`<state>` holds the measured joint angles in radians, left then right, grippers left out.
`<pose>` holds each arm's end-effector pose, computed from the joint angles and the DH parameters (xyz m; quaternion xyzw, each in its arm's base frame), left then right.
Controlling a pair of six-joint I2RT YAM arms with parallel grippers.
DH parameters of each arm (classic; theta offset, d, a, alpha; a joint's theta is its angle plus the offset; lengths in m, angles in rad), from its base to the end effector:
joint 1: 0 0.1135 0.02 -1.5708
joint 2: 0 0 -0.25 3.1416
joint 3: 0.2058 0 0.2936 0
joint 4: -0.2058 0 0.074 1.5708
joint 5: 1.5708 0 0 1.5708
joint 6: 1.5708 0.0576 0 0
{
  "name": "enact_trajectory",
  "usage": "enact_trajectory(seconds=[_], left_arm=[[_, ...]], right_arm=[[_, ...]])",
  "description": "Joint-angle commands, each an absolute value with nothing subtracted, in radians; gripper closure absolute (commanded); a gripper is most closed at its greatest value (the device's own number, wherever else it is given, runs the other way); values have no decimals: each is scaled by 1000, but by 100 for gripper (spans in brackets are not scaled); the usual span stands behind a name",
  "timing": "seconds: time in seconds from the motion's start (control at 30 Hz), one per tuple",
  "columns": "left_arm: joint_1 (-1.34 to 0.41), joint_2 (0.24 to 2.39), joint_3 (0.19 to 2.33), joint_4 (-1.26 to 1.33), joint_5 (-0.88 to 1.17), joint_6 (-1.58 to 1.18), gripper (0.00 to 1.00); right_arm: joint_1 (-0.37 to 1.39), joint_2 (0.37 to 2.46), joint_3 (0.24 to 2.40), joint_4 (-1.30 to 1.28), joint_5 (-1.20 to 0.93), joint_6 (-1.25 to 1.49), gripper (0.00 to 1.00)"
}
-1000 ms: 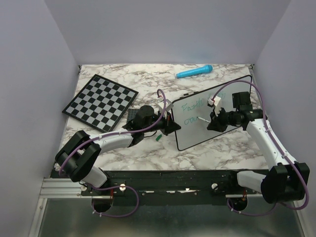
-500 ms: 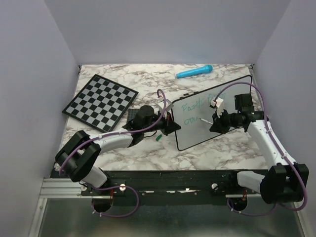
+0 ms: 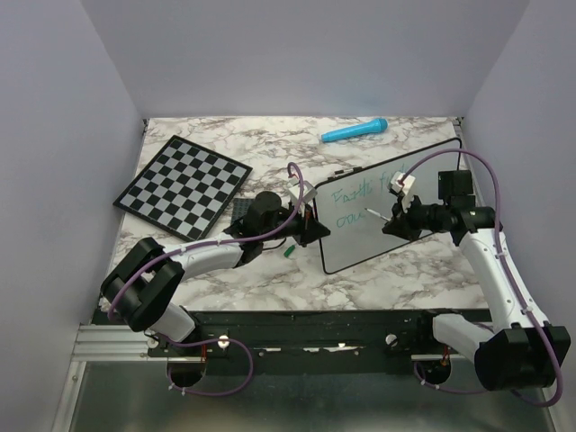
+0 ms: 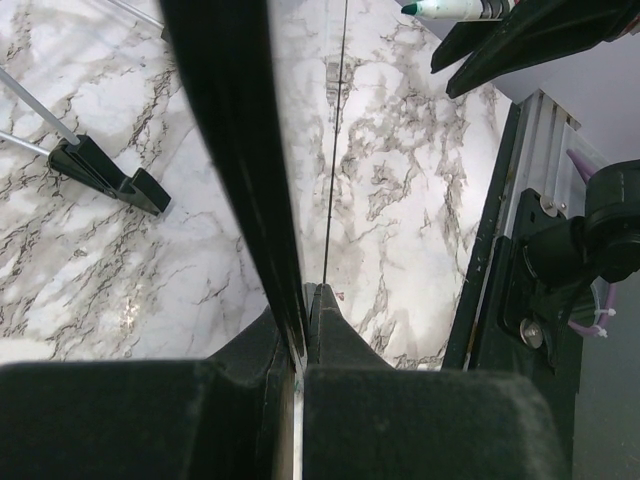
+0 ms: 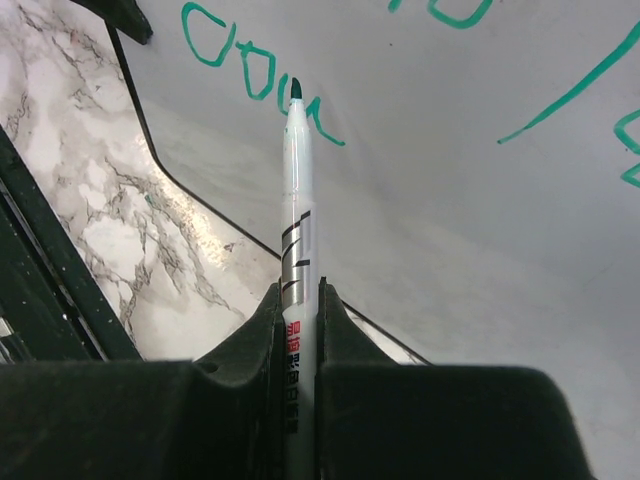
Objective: Write a sentence on the whiteboard
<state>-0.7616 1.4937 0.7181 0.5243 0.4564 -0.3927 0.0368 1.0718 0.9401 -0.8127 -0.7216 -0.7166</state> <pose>0.2501 -0.2735 0.1731 0.2775 0.7312 -0.4756 0.4028 0.2603 0.0477 0.2598 -0.4286 0.7877 0.2205 0.3837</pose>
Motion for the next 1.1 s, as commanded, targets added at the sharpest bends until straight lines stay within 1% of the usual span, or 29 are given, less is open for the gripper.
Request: enact_trajectory(seconds=[0.0, 0.53, 1.07], left_arm=[[-773, 1526, 718, 399, 456, -311, 100], [-773, 1520, 710, 396, 454, -308, 100], [-773, 1520, 707, 407, 457, -313, 100]], right_arm=[[18, 1074, 910, -799, -739, -729, 100], [-18, 1095, 914, -772, -795, -764, 99], [-18, 1120, 908, -773, -775, -790, 99]])
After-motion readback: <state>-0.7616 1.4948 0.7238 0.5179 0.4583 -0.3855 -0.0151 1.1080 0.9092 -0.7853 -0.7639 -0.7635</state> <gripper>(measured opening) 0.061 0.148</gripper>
